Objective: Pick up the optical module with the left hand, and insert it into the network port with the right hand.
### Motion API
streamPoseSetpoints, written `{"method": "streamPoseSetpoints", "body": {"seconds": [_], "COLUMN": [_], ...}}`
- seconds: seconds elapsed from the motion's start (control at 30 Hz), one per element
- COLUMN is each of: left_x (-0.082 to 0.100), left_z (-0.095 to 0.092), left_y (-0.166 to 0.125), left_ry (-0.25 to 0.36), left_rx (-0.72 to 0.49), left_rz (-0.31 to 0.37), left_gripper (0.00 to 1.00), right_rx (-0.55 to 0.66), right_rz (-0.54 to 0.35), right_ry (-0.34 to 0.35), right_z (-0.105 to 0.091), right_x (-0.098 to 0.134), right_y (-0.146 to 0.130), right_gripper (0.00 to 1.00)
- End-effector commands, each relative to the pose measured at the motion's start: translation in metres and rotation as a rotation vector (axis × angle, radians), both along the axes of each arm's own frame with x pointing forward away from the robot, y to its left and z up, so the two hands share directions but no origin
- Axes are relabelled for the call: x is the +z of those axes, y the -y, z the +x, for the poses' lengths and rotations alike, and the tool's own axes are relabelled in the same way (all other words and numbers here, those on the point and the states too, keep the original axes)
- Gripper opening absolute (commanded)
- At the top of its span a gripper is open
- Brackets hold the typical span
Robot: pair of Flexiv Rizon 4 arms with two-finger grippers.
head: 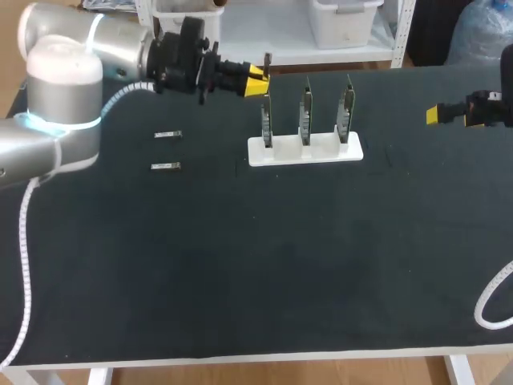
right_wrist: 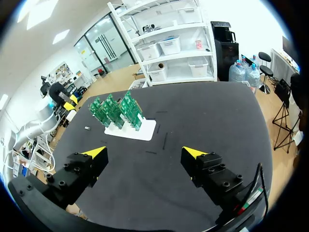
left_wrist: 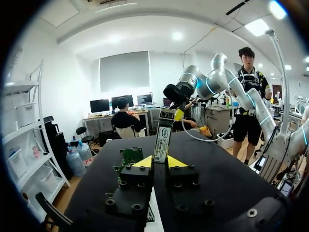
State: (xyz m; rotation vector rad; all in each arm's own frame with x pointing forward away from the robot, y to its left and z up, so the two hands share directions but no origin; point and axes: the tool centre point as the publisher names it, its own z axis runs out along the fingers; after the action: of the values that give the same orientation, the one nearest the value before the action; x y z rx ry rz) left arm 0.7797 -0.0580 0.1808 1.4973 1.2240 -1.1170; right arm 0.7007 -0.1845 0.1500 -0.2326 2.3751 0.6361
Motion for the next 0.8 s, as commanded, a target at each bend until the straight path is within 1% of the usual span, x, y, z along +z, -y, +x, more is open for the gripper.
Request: {"method": "streamPoseSetpoints", "body": {"seconds": [0.03,0.1,0.2,0.37,0.47,0.53,0.63,0.7,0.73,0.8], "left_x": [0.013,0.016,0.016,0.010,0.006,0.003,0.001,0.000,-0.001,-0.002], "left_z": [0.009,0.010,0.010,0.011,0.014,0.015,0.016,0.016,0.017,0.017], "left_y": [0.006,0.009,0.013,0.015,0.012,0.010,0.007,0.006,0.006,0.005], "left_ry": [-0.003,0.004,0.010,0.021,0.028,0.027,0.021,-0.002,-0.001,-0.026], "left_rx": [-0.030,-0.020,-0.009,0.011,0.028,0.039,0.048,0.047,0.046,0.044], "left_rz": [0.045,0.071,0.070,0.044,0.044,0.027,0.028,0.037,0.036,0.036], "left_gripper": [0.00,0.00,0.00,0.00,0.00,0.00,0.00,0.00,0.00,0.00], "right_rx": [-0.003,-0.003,-0.003,-0.003,-0.003,-0.003,-0.003,-0.003,-0.003,-0.003], "right_rz": [-0.003,-0.003,-0.003,-0.003,-0.003,-0.003,-0.003,-0.003,-0.003,-0.003], "right_ry": [0.000,0.000,0.000,0.000,0.000,0.000,0.000,0.000,0.000,0.000], "right_z": [-0.001,-0.001,-0.001,-0.001,-0.001,-0.001,-0.001,-0.001,-0.001,-0.001], "right_x": [0.001,0.001,0.001,0.001,0.001,0.001,0.001,0.001,0.001,0.001], "right_y": [0.000,0.000,0.000,0.000,0.000,0.000,0.000,0.000,0.000,0.000], "right_gripper": [1.00,1.00,1.00,1.00,1.00,1.00,1.00,1.00,1.00,1.00]}}
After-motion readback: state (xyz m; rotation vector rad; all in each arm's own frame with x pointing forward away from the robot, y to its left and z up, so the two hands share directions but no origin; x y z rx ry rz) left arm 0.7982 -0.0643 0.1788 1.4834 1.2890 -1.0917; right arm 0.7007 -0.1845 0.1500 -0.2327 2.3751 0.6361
